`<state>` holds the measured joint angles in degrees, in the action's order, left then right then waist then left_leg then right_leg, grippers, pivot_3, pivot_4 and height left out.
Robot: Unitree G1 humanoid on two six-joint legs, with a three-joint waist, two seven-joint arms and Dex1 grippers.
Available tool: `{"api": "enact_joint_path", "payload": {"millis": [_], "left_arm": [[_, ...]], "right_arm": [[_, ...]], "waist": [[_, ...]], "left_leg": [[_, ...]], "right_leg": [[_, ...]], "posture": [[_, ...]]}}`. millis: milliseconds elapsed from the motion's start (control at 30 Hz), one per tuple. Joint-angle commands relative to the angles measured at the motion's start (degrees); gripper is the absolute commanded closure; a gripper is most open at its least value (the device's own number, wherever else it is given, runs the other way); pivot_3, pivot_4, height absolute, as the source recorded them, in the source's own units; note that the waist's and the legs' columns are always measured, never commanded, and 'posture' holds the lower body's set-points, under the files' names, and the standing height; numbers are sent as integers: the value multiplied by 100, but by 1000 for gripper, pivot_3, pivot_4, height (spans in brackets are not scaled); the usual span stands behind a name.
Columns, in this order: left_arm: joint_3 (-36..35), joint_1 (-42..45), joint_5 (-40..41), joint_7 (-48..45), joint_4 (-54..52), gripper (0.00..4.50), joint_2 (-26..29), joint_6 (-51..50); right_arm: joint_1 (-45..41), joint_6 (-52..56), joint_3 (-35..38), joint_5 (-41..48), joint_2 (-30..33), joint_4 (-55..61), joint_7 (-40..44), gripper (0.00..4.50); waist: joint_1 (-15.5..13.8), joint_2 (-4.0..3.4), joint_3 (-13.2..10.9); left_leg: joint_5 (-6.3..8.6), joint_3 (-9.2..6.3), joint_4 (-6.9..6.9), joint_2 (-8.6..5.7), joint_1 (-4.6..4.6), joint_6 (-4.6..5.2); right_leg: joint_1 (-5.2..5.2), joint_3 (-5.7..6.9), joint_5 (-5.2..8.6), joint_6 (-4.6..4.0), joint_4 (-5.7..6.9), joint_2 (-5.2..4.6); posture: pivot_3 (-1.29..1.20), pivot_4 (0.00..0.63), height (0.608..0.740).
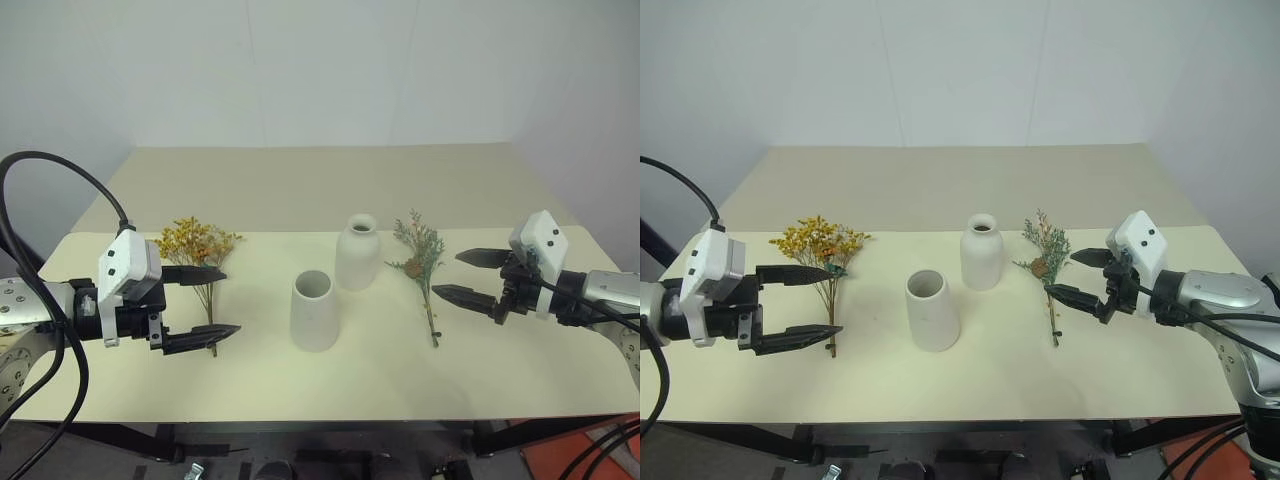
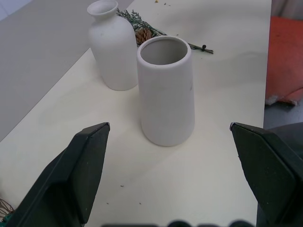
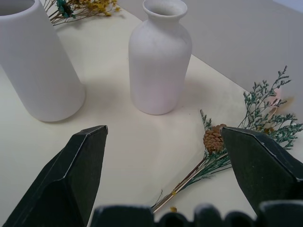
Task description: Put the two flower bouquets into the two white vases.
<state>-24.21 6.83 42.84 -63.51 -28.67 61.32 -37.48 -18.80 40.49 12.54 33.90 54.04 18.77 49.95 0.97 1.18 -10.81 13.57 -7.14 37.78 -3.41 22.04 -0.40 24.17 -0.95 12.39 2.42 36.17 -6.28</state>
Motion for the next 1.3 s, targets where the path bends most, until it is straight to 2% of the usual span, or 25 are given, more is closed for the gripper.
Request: {"api": "enact_joint_path", "payload": {"millis": [33,433,600,700,767,967,1100,1300], "left_arm": [[-45,120,-3,-21,-22,40,91,95],[91,235,-41,-17,37,40,53,127],[173,447,60,-42,125,40,29,122],[530,987,173,-249,346,40,55,85],[1040,1726,31,-354,644,40,9,54],[2473,3911,-404,-574,1596,40,-664,-204],[2959,4532,-711,-682,1992,40,-1100,-138],[3538,5290,-1087,-580,2315,40,-1558,-647]], "right_arm": [[2,-71,273,12,114,166,12,0],[-23,-10,274,-4,128,163,-64,0],[-294,889,196,247,176,182,-452,0],[-420,1148,-34,211,253,200,-431,0],[-517,1262,-190,156,222,198,-471,0],[-1087,2115,-723,-8,83,93,-1016,0],[-1612,3137,-904,-15,-214,-92,-1580,0],[-2433,4689,-1257,-324,-754,-789,-2308,0]], "waist": [[-2,0,0],[-1,0,0],[-4,0,0],[-16,0,0],[-36,1,0],[-17,4,1],[69,4,1],[124,5,1]], "left_leg": [[0,0,0,0,0,0],[0,2,0,1,-1,0],[0,2,0,1,-1,0],[0,3,1,-1,-2,0],[0,4,1,-4,-2,0],[0,5,8,-13,6,0],[0,5,7,-12,8,1],[0,5,10,-15,13,2]], "right_leg": [[0,0,0,0,0,0],[0,-2,-1,-1,0,2],[0,-3,-2,-2,0,2],[0,-3,-5,-4,1,5],[-3,-2,-5,-2,-5,8],[-2,-2,-17,6,-7,8],[6,-4,-17,5,-3,9],[12,-8,-22,2,1,8]], "posture": [[0,150,740],[0,150,740],[0,150,740],[0,150,740],[0,150,740],[0,150,740],[0,150,740],[0,150,740]]}}
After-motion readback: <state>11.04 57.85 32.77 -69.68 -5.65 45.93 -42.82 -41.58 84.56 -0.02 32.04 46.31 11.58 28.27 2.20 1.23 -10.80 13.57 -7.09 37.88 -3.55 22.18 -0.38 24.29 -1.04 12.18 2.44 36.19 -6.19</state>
